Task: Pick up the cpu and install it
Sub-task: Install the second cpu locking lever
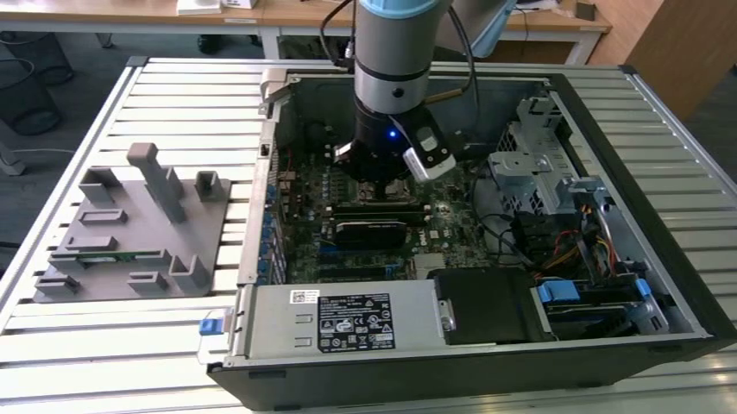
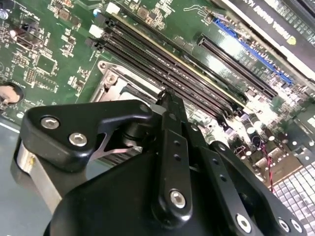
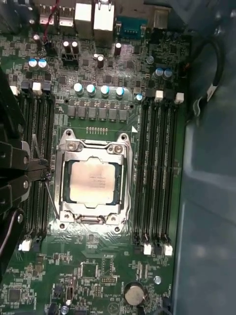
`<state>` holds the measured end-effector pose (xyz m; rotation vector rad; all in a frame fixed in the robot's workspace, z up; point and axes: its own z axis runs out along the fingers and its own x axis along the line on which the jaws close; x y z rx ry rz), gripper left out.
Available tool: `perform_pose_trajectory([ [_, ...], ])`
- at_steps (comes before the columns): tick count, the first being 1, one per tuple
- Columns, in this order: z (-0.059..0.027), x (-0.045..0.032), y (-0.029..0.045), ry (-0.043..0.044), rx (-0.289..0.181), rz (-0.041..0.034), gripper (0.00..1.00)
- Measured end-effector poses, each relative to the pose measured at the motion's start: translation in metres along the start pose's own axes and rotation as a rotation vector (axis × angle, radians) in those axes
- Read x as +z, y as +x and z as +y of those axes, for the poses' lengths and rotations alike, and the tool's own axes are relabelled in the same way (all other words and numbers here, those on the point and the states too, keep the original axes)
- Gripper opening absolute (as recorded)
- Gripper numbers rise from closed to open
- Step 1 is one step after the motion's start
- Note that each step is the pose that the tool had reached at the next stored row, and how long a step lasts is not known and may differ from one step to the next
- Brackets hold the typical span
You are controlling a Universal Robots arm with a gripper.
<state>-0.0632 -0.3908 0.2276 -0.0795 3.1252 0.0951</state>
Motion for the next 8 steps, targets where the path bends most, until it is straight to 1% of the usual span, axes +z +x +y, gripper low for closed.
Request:
perform_pose_trajectory([
  [3,-0.0003,0.0047,0.0003,-0.0001,0.0,0.0,0.11],
  [8,-0.001,0.0093,0.0027,0.0,0.0,0.0,0.11],
])
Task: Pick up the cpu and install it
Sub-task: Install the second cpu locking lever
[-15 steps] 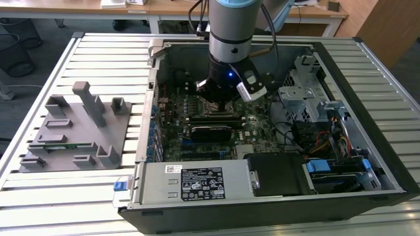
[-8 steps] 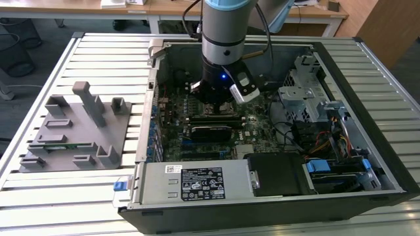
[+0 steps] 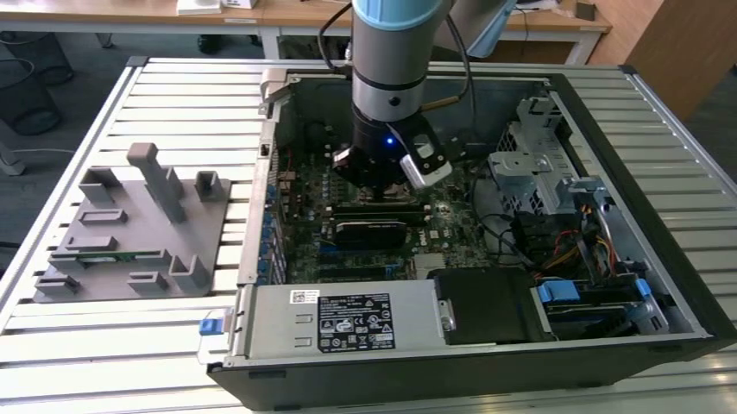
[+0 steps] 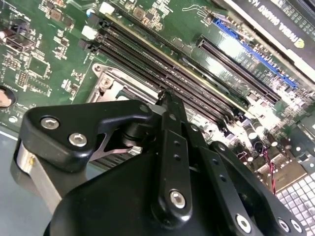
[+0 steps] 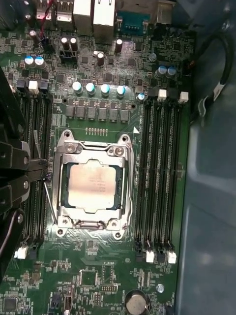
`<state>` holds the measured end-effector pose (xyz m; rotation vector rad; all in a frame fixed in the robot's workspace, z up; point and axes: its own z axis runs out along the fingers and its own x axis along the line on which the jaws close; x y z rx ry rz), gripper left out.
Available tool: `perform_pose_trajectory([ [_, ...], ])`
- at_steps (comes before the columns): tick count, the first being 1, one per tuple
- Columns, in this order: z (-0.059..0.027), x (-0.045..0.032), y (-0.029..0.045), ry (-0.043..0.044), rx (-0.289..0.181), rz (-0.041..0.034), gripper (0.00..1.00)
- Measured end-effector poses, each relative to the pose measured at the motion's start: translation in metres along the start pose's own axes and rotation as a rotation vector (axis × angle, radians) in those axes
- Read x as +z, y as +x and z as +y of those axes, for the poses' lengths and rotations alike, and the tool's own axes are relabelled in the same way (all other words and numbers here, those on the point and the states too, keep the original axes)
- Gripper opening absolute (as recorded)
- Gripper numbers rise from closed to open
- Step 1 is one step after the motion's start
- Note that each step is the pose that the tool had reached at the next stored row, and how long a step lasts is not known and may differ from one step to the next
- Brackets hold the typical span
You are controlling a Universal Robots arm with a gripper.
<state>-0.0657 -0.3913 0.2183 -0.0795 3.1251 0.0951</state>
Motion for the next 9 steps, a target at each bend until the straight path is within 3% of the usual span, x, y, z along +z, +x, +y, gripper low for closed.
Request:
perform_pose_trajectory([
  [9,-0.0019,0.0056,0.0065,-0.0009,0.0,-0.0002,0.11],
])
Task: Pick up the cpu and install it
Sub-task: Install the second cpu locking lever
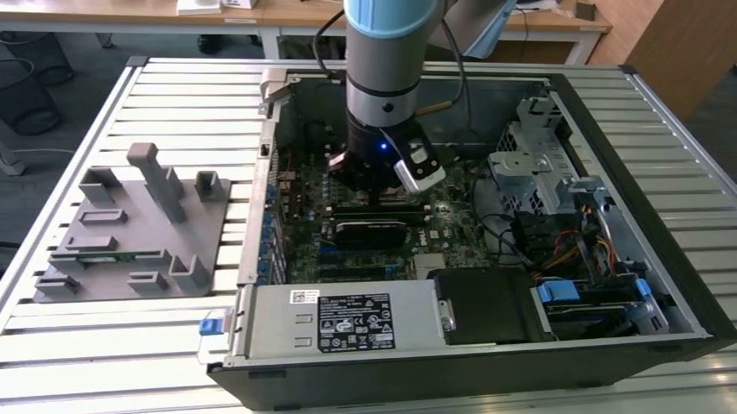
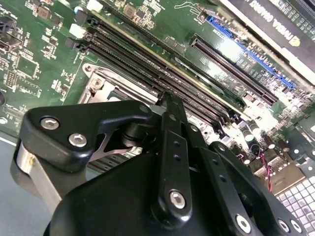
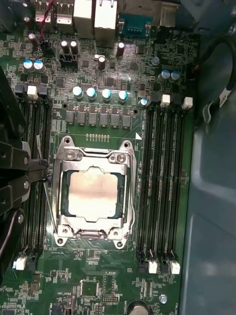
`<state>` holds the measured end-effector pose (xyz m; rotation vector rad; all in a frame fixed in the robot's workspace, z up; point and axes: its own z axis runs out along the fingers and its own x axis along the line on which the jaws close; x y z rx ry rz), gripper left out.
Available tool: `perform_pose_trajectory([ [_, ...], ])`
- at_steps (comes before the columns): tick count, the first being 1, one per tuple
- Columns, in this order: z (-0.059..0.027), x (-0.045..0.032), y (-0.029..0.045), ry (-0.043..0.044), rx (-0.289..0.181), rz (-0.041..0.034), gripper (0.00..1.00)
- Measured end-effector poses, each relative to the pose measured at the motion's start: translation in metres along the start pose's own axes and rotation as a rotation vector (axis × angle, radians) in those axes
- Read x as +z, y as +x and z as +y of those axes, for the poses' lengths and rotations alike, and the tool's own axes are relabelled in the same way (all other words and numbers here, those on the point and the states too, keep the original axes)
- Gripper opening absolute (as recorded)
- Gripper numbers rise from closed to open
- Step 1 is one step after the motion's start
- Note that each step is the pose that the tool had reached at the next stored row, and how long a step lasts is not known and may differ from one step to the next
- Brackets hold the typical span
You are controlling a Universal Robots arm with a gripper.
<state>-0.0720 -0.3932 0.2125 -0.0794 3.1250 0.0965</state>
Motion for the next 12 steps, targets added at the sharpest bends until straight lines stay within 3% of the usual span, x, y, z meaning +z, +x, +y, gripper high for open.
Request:
perform_pose_trajectory([
  [12,-0.0003,0.0072,0.0082,-0.0022,0.0,0.0001,0.11],
])
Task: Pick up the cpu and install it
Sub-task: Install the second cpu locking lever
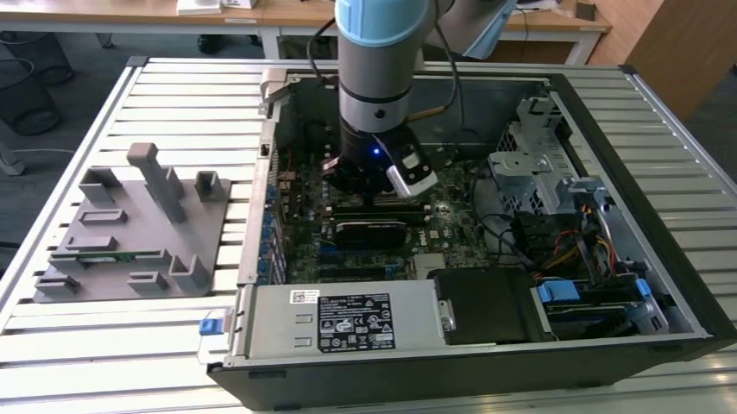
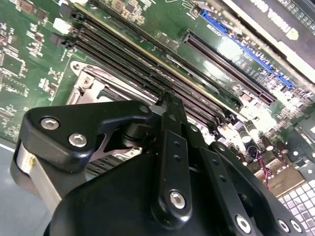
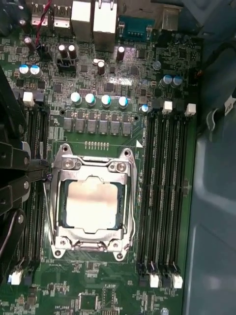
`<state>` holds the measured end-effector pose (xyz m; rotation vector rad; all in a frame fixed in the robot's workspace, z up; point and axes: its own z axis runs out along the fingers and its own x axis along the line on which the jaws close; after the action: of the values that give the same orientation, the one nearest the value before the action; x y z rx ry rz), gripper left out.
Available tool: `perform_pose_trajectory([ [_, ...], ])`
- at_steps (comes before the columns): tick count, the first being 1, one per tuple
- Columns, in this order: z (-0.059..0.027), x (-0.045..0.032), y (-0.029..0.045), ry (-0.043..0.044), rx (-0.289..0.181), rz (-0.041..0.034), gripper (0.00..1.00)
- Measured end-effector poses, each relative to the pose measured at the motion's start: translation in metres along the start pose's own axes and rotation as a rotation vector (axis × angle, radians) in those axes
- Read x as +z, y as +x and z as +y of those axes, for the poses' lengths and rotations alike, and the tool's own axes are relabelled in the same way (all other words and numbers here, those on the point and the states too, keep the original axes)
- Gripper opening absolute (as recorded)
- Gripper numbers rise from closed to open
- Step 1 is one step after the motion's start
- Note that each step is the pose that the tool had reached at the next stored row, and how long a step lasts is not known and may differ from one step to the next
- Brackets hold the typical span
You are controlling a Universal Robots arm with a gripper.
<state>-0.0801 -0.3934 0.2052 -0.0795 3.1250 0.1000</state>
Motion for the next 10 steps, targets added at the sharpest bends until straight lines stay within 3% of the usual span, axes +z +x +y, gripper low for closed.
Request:
perform_pose_trajectory([
  [10,-0.0031,0.0037,0.008,-0.0116,0.0,-0.0006,0.11],
])
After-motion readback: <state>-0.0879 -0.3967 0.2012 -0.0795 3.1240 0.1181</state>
